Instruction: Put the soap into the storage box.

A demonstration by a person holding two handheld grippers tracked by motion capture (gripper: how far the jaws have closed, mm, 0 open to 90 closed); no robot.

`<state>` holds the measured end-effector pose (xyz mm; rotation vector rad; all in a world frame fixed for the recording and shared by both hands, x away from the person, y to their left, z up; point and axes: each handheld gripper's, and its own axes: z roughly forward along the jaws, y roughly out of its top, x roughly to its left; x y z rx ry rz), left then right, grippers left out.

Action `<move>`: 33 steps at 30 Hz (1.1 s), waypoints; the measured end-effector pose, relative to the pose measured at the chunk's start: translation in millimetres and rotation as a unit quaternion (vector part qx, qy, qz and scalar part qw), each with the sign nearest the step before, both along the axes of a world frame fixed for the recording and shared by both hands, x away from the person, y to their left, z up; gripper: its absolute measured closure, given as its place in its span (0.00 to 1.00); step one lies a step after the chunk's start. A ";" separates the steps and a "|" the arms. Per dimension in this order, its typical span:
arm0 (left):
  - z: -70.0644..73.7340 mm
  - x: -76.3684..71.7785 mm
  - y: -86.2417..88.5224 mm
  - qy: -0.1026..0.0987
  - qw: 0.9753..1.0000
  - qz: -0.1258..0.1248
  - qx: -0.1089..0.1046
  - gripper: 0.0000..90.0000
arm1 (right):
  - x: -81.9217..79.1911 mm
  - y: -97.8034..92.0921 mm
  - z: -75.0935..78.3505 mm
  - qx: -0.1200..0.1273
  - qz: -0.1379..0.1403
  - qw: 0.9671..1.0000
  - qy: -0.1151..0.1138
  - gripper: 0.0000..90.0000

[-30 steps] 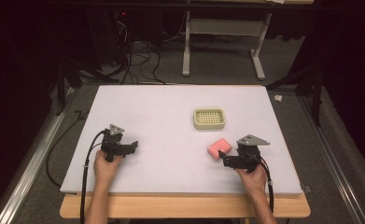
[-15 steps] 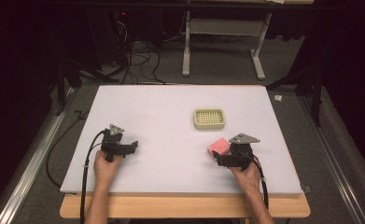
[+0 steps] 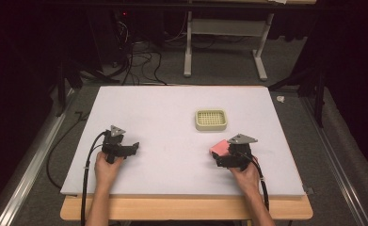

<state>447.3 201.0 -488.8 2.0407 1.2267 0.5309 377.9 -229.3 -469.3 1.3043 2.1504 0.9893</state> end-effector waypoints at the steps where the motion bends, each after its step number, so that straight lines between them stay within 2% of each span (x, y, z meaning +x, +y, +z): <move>1: 0.0 0.0 0.0 0.000 1.000 0.000 0.000 0.19 | 1.0 0.2 -0.8 0.001 0.000 1.000 0.003 0.13; 7: 0.2 -0.2 -0.1 0.001 1.000 0.000 0.001 0.19 | 7.3 2.8 -6.2 -0.005 -0.007 1.000 0.017 0.13; 16: 0.1 -0.1 0.0 0.001 1.000 0.000 0.000 0.19 | 13.1 9.1 -13.9 -0.027 -0.012 0.999 0.041 0.13; 33: 0.0 0.0 0.0 0.000 1.000 0.001 -0.001 0.19 | 13.1 9.8 -12.8 -0.030 -0.011 0.999 0.043 0.15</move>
